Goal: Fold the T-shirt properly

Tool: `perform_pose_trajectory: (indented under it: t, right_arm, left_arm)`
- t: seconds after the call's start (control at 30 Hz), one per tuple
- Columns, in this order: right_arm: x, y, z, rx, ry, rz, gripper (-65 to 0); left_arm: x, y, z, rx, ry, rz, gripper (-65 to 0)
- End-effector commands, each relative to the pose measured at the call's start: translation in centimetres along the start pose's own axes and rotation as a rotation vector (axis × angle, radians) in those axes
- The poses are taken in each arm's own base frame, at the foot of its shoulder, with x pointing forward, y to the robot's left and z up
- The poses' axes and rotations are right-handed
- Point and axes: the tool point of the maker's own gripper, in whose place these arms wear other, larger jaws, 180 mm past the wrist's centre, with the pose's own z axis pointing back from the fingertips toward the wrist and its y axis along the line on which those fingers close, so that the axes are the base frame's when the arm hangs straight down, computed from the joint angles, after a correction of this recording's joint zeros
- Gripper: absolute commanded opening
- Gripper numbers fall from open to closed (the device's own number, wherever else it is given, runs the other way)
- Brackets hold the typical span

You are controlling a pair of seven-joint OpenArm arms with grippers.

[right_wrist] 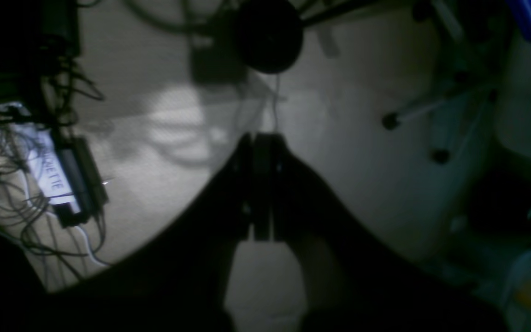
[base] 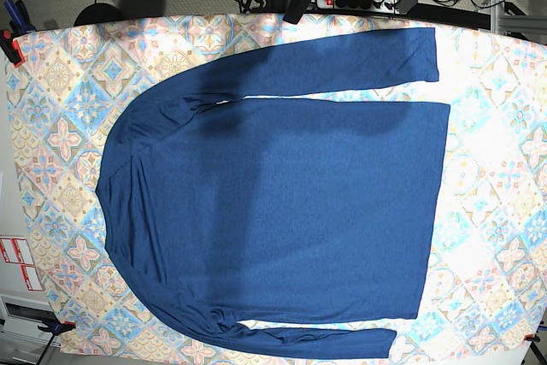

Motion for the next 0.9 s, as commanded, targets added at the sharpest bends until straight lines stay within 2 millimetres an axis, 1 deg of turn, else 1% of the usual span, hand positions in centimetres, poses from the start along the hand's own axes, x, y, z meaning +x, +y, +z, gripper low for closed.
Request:
perform_pose_trajectory:
  t: [0.0,0.13,0.23,0.3,0.37,0.43,0.47,0.5,0.6,0.7,0.73,0.8,0.87]
  right_arm:
    - [0.9,-1.2,0.7,-0.021,-0.033,0.021,-65.0]
    - [5.0,-1.3,2.1,-0.018,-0.090,0.040,-65.0]
    - [8.7,-1.1,3.0,-0.017,-0.133,0.044,-65.0]
    - [11.2,-0.6,3.8,-0.007,-0.163,0.048,-64.9]
    - [13.0,0.5,4.6,0.019,-0.181,0.053,-64.8]
    - [13.6,2.3,4.9,0.064,-0.173,0.063,-64.8]
    - [14.6,3.2,4.9,0.085,-0.190,0.062,-64.8]
    - [15.2,4.1,4.8,0.106,-0.195,0.061,-64.8]
    - [16.0,6.2,4.7,0.154,-0.201,0.064,-64.8]
    - [16.1,7.9,4.9,0.197,-0.206,0.071,-64.8]
    - [16.5,8.4,5.0,0.208,-0.214,0.070,-64.8]
    - [16.9,9.2,5.0,0.226,-0.223,0.072,-64.8]
    - [16.9,9.5,5.1,0.233,-0.224,0.073,-64.8]
  left_arm:
    - [0.5,0.3,1.1,-0.004,-0.019,-0.019,-65.0]
    - [4.5,-0.3,2.7,-0.029,-0.120,-0.032,-65.0]
    - [7.1,-0.7,3.4,-0.037,-0.189,-0.032,-65.0]
    - [8.5,-0.9,3.8,-0.043,-0.210,-0.031,-65.0]
    - [9.1,-1.2,3.9,-0.050,-0.195,-0.023,-65.0]
    - [10.5,-1.6,3.5,-0.071,-0.197,0.033,-65.0]
    - [10.8,-1.8,3.2,-0.086,-0.186,0.071,-65.0]
    - [11.2,-2.1,3.0,-0.105,-0.174,0.115,-65.0]
    - [12.8,-0.8,2.8,-0.123,-0.158,0.285,-65.0]
    - [14.6,0.2,2.7,-0.158,-0.192,0.443,-65.0]
    - [15.0,0.6,2.7,-0.164,-0.204,0.481,-65.0]
    - [15.7,1.4,2.9,-0.172,-0.225,0.552,-65.0]
    - [16.2,2.2,3.0,-0.170,-0.244,0.594,-64.2]
